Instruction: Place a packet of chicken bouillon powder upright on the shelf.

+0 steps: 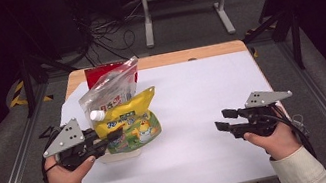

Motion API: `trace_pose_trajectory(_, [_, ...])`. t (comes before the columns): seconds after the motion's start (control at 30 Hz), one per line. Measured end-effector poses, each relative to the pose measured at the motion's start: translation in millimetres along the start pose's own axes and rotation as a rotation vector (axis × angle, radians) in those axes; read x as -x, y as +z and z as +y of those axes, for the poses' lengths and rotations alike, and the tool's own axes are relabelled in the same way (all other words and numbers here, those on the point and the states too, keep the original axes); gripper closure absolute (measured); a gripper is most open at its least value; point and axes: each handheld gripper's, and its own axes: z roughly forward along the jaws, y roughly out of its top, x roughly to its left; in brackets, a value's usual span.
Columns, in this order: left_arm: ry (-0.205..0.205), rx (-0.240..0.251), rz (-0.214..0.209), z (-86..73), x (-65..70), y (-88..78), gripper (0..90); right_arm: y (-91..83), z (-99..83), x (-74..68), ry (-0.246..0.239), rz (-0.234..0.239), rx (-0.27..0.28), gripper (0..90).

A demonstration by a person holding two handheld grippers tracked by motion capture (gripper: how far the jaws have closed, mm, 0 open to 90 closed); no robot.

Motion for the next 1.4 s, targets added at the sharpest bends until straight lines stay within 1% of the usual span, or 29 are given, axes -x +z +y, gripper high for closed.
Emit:
trace_pose_trajectory(0.07, [-0.001,0.001,0.008,-1.1,-2.3,-2.1,81.0,-1.3,-0.4,1.4,0.004,-0.001,0.003,46.6])
trace_pose_trajectory(0.2, [0.018,-0.003,0.021,-2.5,-7.8,-6.4,81.0,-3.7,-1.4,4.3,0.011,-0.005,0.004,46.2])
trace_pose_trajectory(0.3, [0.022,-0.009,0.031,-3.5,-10.9,-9.2,81.0,-4.5,-1.7,5.1,0.014,-0.009,0.003,46.2])
trace_pose_trajectory(0.37, [0.032,-0.014,0.061,-5.0,-13.2,-11.5,81.0,-5.0,-1.9,5.8,0.016,-0.011,0.003,46.2])
trace_pose_trajectory(0.4, [0.037,-0.019,0.068,-5.5,-14.2,-12.7,81.0,-5.0,-2.1,6.1,0.016,-0.011,0.002,46.2])
trace_pose_trajectory(0.7, [0.046,-0.028,0.105,-11.9,-23.1,-20.3,81.0,-5.2,-2.2,6.7,0.018,-0.012,0.002,46.0])
trace_pose_trajectory(0.73, [0.041,-0.033,0.117,-13.1,-23.9,-21.7,81.0,-5.2,-2.3,6.7,0.021,-0.012,0.001,45.9])
trace_pose_trajectory(0.8, [0.039,-0.045,0.129,-14.6,-25.2,-23.2,81.0,-4.6,-3.0,7.2,0.024,-0.015,-0.004,45.8])
trace_pose_trajectory(0.87, [0.036,-0.047,0.132,-16.1,-26.2,-23.6,81.0,-4.0,-3.2,7.4,0.024,-0.016,-0.004,45.7])
trace_pose_trajectory(1.03, [0.050,-0.075,0.141,-19.2,-27.8,-20.7,81.0,-3.4,-3.4,7.2,0.027,-0.012,-0.006,45.4])
trace_pose_trajectory(1.07, [0.043,-0.075,0.139,-20.3,-27.9,-19.8,81.0,-3.5,-3.4,7.2,0.029,-0.013,-0.006,45.3])
trace_pose_trajectory(1.1, [0.048,-0.078,0.140,-21.1,-28.9,-19.3,81.0,-3.6,-3.5,7.4,0.032,-0.014,-0.007,45.3])
trace_pose_trajectory(1.23, [0.050,-0.092,0.137,-24.1,-30.4,-17.2,81.0,-3.2,-4.4,8.8,0.038,-0.015,-0.010,45.2])
trace_pose_trajectory(1.3, [0.046,-0.098,0.132,-25.4,-29.9,-15.7,81.0,-2.8,-4.8,9.4,0.042,-0.014,-0.010,45.1])
trace_pose_trajectory(1.37, [0.051,-0.106,0.124,-26.3,-29.9,-14.4,81.0,-2.5,-5.2,9.8,0.046,-0.015,-0.013,45.1])
trace_pose_trajectory(1.4, [0.041,-0.115,0.118,-27.0,-29.5,-13.3,80.9,-2.3,-5.4,10.0,0.049,-0.016,-0.011,45.1])
